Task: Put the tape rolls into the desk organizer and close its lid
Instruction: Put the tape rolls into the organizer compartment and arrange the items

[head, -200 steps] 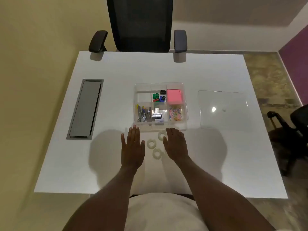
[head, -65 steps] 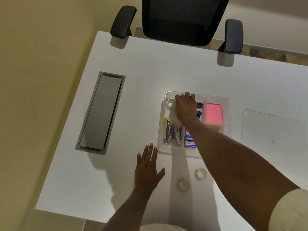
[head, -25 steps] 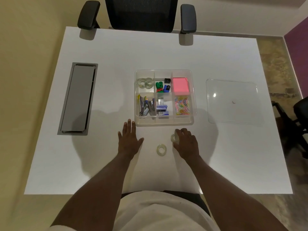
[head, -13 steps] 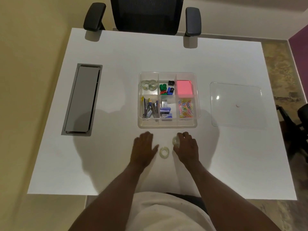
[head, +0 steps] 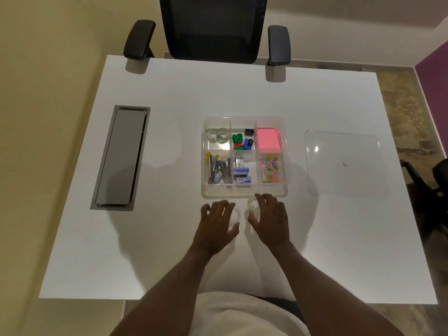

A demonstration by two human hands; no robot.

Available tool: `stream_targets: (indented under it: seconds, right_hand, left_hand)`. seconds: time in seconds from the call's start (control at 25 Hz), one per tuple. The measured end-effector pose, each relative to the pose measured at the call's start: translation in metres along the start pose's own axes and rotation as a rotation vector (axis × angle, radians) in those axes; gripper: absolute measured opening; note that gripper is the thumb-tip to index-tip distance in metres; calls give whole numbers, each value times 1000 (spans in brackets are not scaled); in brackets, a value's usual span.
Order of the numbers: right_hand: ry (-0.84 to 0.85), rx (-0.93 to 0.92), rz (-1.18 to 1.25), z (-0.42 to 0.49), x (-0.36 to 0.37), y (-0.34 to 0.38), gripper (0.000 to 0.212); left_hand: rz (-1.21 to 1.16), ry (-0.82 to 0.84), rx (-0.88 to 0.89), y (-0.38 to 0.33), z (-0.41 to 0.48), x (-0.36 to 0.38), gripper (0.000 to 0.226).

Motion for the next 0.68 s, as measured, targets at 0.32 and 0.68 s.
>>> stream_targets:
  seconds: [0.32,0.68]
  right_hand:
    - [-42,-60,20,67,-8,48,56]
    - [-64,-62,7,114,-12,56,61]
  left_hand:
    - [130,-221,-181,63,142,-127,56]
    - [231,76,-304,84,221,-112,51]
Point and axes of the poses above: each hand's wrist, its own z-axis towards the middle knuckle, its own x-axis out of the palm, y = z × x, the point moved 7 cm from there along z, towards the middle knuckle, and after that the axes turned 3 degrees about y, right-handed, at the moved point
